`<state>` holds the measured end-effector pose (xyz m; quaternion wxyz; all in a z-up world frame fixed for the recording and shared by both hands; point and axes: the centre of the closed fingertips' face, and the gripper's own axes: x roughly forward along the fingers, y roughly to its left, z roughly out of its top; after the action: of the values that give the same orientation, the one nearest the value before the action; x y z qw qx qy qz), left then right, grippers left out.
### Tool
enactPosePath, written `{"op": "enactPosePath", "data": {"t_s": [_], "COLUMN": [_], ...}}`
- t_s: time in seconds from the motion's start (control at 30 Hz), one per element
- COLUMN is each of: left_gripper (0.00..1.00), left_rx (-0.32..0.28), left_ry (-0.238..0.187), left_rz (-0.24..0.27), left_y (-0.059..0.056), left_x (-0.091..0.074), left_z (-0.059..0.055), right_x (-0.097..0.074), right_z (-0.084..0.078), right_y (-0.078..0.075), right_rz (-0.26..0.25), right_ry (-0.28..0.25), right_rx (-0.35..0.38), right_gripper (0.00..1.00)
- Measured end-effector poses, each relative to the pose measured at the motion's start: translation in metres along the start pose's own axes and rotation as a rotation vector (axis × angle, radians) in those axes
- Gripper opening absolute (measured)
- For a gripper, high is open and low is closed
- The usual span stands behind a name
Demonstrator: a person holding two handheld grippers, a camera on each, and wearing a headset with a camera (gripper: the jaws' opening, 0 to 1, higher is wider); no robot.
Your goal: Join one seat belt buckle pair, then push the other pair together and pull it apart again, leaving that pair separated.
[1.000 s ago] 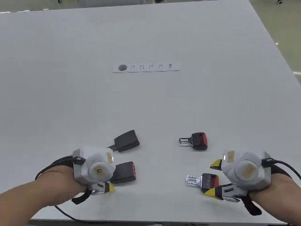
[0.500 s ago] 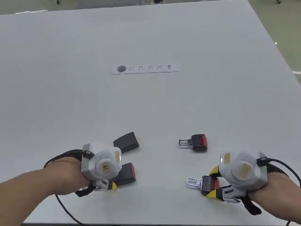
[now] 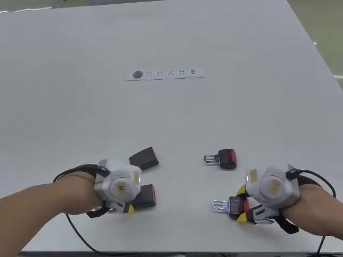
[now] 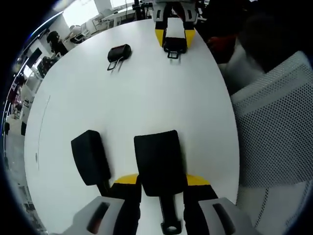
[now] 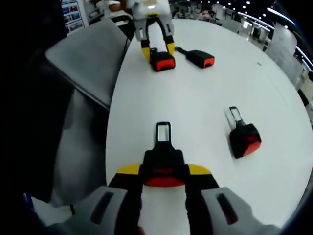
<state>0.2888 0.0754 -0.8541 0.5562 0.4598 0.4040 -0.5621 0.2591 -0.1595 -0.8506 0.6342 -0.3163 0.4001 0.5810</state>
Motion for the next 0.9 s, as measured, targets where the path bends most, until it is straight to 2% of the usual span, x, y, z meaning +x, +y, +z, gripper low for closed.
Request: {"op": "enactPosePath", "data": {"t_s": [0.03,0.1,0.33,0.5,0.9], "left_gripper": [0.34,0.33,0.33,0.33,0.33], "left_rx": [0.030,0.046,0.053,0.056,0.056], "left_ry": [0.016,0.033,0.059,0.067,0.087], "left_rz": [-0.009,-0.023,-0.055,-0.060,-0.058], "left_y": [-0.001,-0.001,-0.001,-0.001,-0.001], "left_x": [0.000,0.001,0.002,0.002,0.002], "left_z": [0.002,0.003,0.002,0.002,0.002], "right_x": [0.001,0.002,0.002,0.003,0.014], "right_z": [0.000,-0.001,-0.002,-0.001,0.024], "right_y": [0.000,0.000,-0.001,-0.001,-0.003], "right_rz": [0.004,0.015,0.021,0.012,-0.011], "right_ry": [0.003,0.015,0.014,0.018,-0.029], "right_rx": [-0.004,-0.011,-0.022,-0.014,0.001], "right_gripper": [0.33,0.34,0.34,0.34,0.34]}}
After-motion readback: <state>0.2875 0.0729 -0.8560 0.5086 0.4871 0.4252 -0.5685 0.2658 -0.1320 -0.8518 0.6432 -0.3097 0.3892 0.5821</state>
